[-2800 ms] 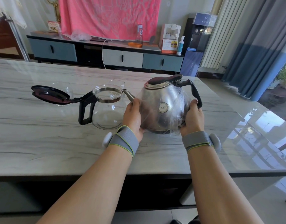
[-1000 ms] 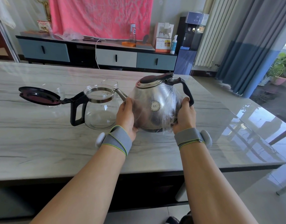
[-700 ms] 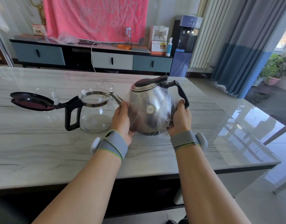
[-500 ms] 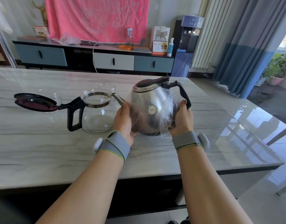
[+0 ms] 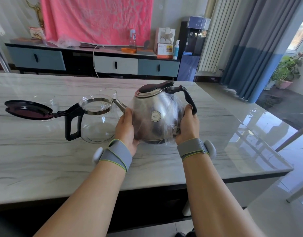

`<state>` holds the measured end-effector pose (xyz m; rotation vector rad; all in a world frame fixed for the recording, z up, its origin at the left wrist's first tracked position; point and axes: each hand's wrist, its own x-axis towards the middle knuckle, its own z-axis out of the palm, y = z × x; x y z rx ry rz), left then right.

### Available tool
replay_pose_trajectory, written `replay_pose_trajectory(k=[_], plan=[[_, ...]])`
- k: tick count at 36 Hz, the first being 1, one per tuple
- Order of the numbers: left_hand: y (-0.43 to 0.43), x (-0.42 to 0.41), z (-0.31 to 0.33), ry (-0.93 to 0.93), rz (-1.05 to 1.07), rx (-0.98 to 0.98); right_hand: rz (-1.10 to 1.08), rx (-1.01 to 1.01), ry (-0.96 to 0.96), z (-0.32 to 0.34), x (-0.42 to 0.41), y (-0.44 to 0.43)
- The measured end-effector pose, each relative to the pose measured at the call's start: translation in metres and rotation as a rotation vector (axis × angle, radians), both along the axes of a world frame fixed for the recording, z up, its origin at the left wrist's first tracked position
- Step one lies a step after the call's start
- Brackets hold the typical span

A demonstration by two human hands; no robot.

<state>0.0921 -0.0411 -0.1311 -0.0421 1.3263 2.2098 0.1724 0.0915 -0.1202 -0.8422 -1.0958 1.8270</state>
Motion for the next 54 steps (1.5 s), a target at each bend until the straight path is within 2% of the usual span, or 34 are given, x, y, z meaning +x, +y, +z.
replay_pose_trajectory(k=[41,54], plan=[[-0.002,0.002,0.001,-0.015,-0.002,0.022,0.158,-0.097,0.152,-0.011,-0.006,0.014],[0.0,-0.001,-0.002,-0.009,-0.006,0.01,0.143,-0.113,0.167,-0.013,-0.008,0.013]])
